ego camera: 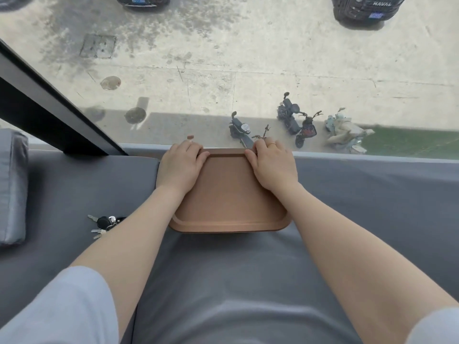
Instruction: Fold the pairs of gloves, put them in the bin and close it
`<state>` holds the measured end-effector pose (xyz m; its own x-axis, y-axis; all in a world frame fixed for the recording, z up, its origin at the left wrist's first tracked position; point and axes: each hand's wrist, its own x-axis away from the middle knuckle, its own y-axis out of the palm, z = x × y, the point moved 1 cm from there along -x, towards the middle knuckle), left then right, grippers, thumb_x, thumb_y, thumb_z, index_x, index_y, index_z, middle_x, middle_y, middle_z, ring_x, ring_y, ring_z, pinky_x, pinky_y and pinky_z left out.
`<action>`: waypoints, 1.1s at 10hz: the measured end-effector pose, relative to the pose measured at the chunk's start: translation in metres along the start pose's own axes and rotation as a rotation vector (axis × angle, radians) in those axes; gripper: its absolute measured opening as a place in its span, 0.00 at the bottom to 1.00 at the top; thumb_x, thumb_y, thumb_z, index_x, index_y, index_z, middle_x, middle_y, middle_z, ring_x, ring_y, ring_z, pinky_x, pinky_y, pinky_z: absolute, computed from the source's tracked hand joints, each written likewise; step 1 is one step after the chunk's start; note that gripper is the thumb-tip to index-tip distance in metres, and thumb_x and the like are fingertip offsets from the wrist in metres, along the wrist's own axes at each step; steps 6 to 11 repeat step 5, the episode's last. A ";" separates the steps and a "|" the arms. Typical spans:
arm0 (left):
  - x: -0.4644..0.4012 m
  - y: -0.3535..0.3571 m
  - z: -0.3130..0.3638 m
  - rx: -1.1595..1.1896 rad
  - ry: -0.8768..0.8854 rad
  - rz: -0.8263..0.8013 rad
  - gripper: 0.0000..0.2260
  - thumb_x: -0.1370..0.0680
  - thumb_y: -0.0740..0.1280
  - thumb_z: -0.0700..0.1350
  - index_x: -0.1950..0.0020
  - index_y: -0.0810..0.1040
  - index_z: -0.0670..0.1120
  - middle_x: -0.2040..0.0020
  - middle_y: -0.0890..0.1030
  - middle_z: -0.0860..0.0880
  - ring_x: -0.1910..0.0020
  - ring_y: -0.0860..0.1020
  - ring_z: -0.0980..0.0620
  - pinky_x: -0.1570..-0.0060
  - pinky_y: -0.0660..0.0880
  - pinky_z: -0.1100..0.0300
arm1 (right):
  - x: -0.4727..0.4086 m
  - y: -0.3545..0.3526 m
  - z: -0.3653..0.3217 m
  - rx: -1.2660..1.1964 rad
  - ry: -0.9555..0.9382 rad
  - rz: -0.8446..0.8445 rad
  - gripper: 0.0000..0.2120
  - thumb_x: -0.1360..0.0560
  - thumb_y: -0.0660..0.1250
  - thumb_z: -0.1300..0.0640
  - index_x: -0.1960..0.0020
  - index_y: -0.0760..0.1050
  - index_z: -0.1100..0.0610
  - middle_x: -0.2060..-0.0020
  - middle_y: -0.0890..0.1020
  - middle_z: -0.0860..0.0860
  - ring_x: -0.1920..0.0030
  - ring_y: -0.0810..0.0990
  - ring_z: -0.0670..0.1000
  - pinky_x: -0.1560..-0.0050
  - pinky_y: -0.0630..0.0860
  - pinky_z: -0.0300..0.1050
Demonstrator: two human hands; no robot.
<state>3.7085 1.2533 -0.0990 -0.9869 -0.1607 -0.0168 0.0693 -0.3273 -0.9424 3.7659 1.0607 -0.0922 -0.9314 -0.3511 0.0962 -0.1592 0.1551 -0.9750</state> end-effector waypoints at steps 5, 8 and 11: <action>0.034 -0.025 0.006 0.094 0.055 -0.162 0.21 0.20 0.56 0.47 0.28 0.62 0.43 0.25 0.61 0.45 0.25 0.55 0.47 0.27 0.51 0.52 | 0.057 -0.027 0.016 -0.207 0.049 -0.112 0.26 0.20 0.53 0.47 0.26 0.57 0.57 0.25 0.59 0.53 0.24 0.52 0.52 0.25 0.45 0.49; 0.034 -0.025 0.006 0.094 0.055 -0.162 0.21 0.20 0.56 0.47 0.28 0.62 0.43 0.25 0.61 0.45 0.25 0.55 0.47 0.27 0.51 0.52 | 0.057 -0.027 0.016 -0.207 0.049 -0.112 0.26 0.20 0.53 0.47 0.26 0.57 0.57 0.25 0.59 0.53 0.24 0.52 0.52 0.25 0.45 0.49; 0.034 -0.025 0.006 0.094 0.055 -0.162 0.21 0.20 0.56 0.47 0.28 0.62 0.43 0.25 0.61 0.45 0.25 0.55 0.47 0.27 0.51 0.52 | 0.057 -0.027 0.016 -0.207 0.049 -0.112 0.26 0.20 0.53 0.47 0.26 0.57 0.57 0.25 0.59 0.53 0.24 0.52 0.52 0.25 0.45 0.49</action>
